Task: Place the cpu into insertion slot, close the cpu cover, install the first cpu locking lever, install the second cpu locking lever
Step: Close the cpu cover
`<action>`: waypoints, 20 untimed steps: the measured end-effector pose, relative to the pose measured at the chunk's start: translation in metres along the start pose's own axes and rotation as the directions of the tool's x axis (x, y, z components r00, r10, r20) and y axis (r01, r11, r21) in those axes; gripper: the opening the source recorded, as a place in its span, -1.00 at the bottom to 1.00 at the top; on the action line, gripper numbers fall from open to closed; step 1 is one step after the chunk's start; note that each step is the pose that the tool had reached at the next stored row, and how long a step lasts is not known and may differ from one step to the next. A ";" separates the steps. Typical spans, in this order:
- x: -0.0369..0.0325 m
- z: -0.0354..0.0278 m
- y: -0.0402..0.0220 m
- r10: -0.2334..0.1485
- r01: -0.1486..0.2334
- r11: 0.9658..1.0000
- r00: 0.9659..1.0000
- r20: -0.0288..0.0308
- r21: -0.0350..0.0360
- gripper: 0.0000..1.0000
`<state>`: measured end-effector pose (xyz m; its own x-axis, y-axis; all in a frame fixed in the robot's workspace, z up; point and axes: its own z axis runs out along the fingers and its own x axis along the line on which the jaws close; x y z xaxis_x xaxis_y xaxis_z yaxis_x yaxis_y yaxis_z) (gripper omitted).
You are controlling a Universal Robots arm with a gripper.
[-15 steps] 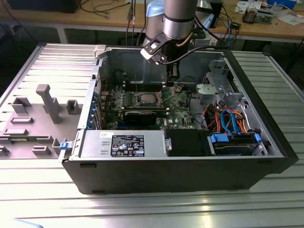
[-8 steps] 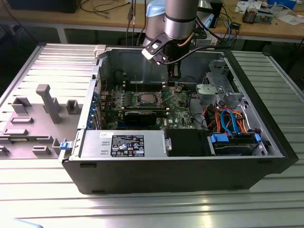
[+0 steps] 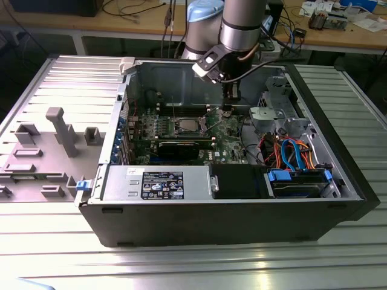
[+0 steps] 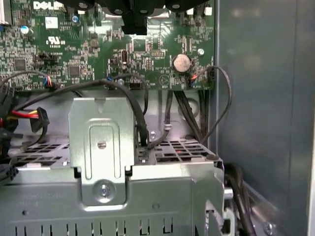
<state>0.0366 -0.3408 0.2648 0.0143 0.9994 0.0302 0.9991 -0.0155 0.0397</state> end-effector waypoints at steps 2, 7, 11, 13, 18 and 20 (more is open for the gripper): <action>0.0003 0.0021 0.0046 0.000 0.000 1.000 1.000 0.002 0.004 -0.79; 0.0003 0.0108 0.0072 -0.018 0.018 1.000 1.000 0.002 0.009 -0.79; 0.0001 0.0149 0.0062 -0.030 0.030 0.999 1.000 0.002 0.013 -0.79; 0.0001 0.0151 0.0037 -0.031 0.031 0.999 1.000 0.002 0.013 -0.79; 0.0001 0.0150 -0.0001 -0.031 0.031 0.999 1.000 0.002 0.013 -0.79; 0.0000 0.0150 -0.0003 -0.031 0.031 0.999 1.000 0.002 0.013 -0.79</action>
<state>0.0369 -0.3403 0.2498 -0.0165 0.9995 0.0274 0.9995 0.0158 0.0273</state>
